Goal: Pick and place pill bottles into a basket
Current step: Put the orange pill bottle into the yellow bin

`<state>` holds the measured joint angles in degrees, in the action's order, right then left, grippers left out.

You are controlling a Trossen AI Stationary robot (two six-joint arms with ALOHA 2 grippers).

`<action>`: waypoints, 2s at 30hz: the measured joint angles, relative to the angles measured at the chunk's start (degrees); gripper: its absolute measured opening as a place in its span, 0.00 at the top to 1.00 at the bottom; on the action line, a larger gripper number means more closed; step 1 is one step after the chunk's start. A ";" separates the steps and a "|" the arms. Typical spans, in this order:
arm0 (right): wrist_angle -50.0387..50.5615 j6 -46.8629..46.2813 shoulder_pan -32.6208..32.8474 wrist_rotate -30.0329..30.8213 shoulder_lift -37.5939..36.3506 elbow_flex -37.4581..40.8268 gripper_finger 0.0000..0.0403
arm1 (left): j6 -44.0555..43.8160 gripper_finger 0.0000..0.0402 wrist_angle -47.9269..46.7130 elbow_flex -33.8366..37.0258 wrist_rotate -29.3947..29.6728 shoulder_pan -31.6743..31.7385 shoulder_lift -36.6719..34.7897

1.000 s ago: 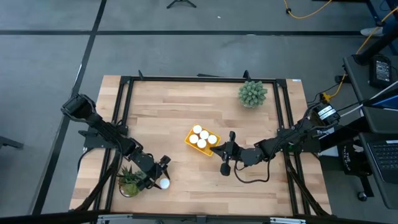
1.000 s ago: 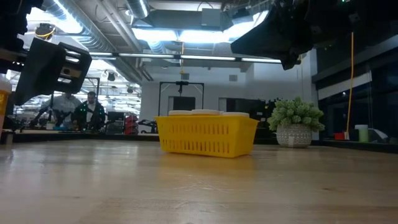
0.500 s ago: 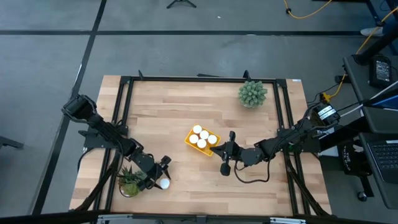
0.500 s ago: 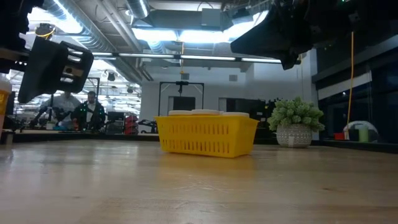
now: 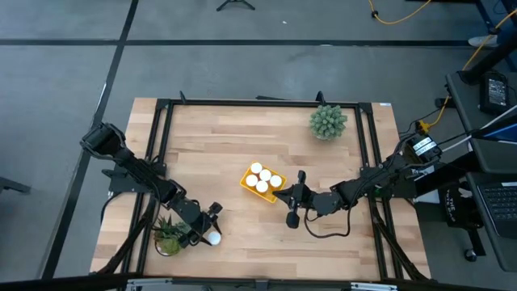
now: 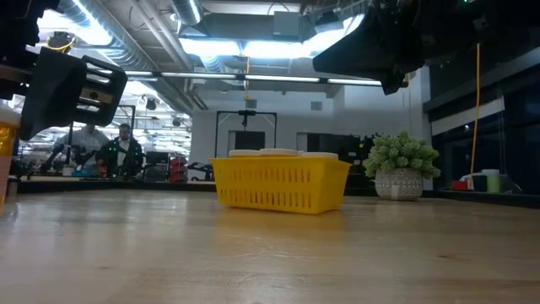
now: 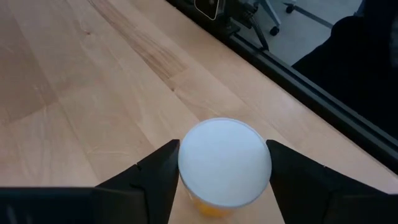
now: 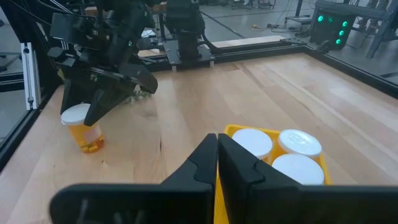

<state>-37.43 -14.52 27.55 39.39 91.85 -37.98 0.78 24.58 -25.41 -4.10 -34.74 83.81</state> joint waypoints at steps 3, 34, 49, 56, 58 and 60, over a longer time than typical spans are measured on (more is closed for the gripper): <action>0.00 0.00 0.02 0.00 -0.02 0.00 0.96 | 0.01 0.46 0.02 0.00 0.00 0.00 0.00; 6.56 0.85 2.40 -4.53 -2.02 -0.02 0.99 | 4.09 0.46 -11.17 0.02 7.34 10.88 -20.13; 16.29 -6.19 2.27 1.49 -8.48 3.71 0.98 | 5.12 0.46 0.78 0.02 5.42 18.94 -17.34; -3.28 -5.06 2.25 2.67 -8.85 14.53 0.98 | 4.90 0.46 7.12 -2.64 1.53 22.67 -8.85; -7.21 -4.39 2.22 2.82 -8.87 16.79 0.98 | 6.46 0.46 7.23 -5.00 1.51 23.45 -6.32; -10.20 -3.19 2.12 3.34 -8.85 18.41 0.98 | 8.03 0.46 7.22 -7.76 1.47 24.16 -3.33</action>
<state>-47.63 -17.71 29.67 42.72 83.00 -19.57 8.81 31.80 -33.17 -2.62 -10.58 80.48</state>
